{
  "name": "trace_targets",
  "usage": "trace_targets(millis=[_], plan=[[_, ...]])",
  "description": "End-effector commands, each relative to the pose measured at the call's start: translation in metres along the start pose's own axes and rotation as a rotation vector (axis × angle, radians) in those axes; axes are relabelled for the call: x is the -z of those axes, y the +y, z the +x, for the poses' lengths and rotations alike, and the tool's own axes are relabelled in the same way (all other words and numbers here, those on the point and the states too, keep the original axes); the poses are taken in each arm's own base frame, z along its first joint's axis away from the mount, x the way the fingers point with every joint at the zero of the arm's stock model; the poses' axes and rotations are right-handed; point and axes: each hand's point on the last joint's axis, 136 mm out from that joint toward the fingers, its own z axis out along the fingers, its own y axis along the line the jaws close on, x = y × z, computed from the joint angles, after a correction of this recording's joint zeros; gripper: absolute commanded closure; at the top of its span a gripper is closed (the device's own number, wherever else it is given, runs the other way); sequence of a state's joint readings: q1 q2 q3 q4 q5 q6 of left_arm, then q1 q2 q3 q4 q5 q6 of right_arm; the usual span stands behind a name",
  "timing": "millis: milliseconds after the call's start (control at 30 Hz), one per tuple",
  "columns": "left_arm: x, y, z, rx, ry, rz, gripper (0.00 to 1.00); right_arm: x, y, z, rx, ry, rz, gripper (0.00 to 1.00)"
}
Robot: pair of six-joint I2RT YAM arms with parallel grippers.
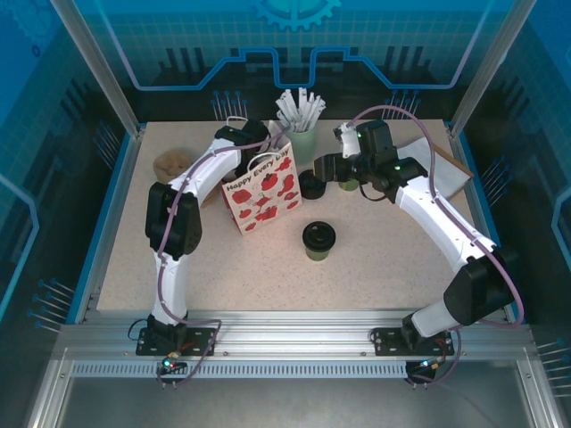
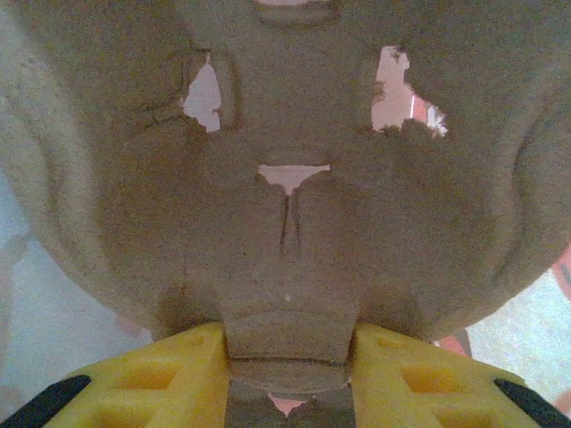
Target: Pack the takeout coffee
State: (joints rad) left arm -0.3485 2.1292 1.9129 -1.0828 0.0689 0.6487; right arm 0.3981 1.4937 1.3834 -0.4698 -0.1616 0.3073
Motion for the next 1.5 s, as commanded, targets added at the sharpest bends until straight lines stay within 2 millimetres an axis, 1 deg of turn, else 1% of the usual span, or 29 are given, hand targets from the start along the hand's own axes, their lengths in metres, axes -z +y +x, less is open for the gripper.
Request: trace_targets(millis=[0,167,267,567,667,900,1233,1333,1467], plan=[[-0.006,-0.008,0.005,0.024,0.018,0.020,0.61,0.008,-0.003,-0.007,-0.002,-0.034,0.004,0.37],[0.000,-0.013,0.001,0.019,-0.004,0.009,0.58,0.006,-0.003,-0.004,-0.005,-0.027,0.002,0.37],[0.002,-0.014,0.002,0.023,0.002,-0.006,0.57,0.005,-0.004,-0.002,-0.005,-0.021,0.003,0.37],[0.025,-0.012,-0.002,0.046,-0.017,-0.065,0.57,0.003,-0.004,0.000,-0.008,-0.014,-0.002,0.37],[0.029,-0.012,-0.002,0.060,-0.015,-0.077,0.57,0.002,-0.005,0.000,-0.007,-0.012,-0.001,0.37],[0.023,-0.015,0.002,0.065,0.023,-0.101,0.57,0.001,-0.006,0.001,-0.004,-0.008,0.002,0.37],[0.027,-0.017,0.004,0.078,0.052,-0.140,0.57,-0.003,-0.007,0.001,-0.012,-0.002,-0.004,0.37],[0.020,-0.016,0.005,0.071,0.063,-0.134,0.57,-0.003,-0.007,0.002,-0.014,-0.001,-0.005,0.37],[0.004,-0.016,0.008,0.075,0.092,-0.109,0.57,-0.005,-0.008,0.004,-0.016,0.004,-0.003,0.37]])
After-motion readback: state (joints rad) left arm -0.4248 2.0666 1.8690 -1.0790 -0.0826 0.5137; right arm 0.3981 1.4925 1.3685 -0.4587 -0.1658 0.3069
